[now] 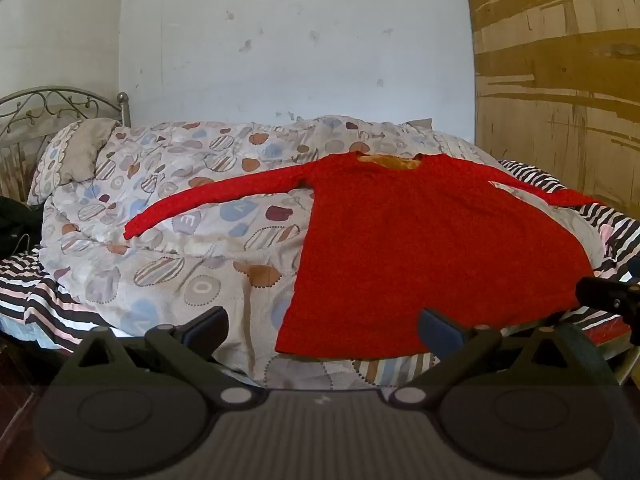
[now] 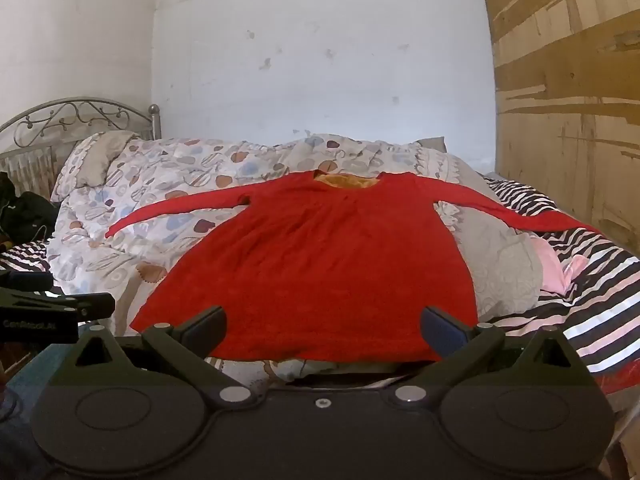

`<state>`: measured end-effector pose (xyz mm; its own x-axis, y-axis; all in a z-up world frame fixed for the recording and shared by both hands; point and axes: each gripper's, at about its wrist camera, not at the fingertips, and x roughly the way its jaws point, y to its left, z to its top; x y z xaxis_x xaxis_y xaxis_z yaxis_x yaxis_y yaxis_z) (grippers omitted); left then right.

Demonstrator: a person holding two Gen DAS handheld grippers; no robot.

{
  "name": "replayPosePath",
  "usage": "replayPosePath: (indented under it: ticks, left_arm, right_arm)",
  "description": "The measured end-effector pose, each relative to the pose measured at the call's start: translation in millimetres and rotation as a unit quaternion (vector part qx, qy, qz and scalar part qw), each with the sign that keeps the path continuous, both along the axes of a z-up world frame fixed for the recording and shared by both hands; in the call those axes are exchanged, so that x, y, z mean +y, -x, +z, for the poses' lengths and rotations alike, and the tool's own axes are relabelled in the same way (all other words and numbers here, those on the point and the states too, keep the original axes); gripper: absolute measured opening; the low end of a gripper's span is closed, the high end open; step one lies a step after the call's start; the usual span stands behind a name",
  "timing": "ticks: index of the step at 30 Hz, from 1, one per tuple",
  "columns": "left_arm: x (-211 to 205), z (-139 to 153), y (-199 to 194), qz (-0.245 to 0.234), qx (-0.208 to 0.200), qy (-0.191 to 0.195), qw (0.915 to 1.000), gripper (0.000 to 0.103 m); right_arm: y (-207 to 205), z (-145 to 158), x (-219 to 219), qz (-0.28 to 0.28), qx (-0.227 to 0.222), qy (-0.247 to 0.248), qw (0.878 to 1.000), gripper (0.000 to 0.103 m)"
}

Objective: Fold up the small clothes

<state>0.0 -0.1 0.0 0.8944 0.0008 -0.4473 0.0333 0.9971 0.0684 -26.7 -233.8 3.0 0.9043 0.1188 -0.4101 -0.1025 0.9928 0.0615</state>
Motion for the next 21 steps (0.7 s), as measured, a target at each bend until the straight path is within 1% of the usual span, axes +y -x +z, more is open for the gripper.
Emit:
replayPosePath:
  ticks: [21]
  left_arm:
    - [0.2, 0.1, 0.1, 0.000, -0.001, 0.002, 1.0000, 0.103]
  right_arm:
    - [-0.4, -0.5, -0.4, 0.000, -0.002, 0.002, 1.000, 0.103]
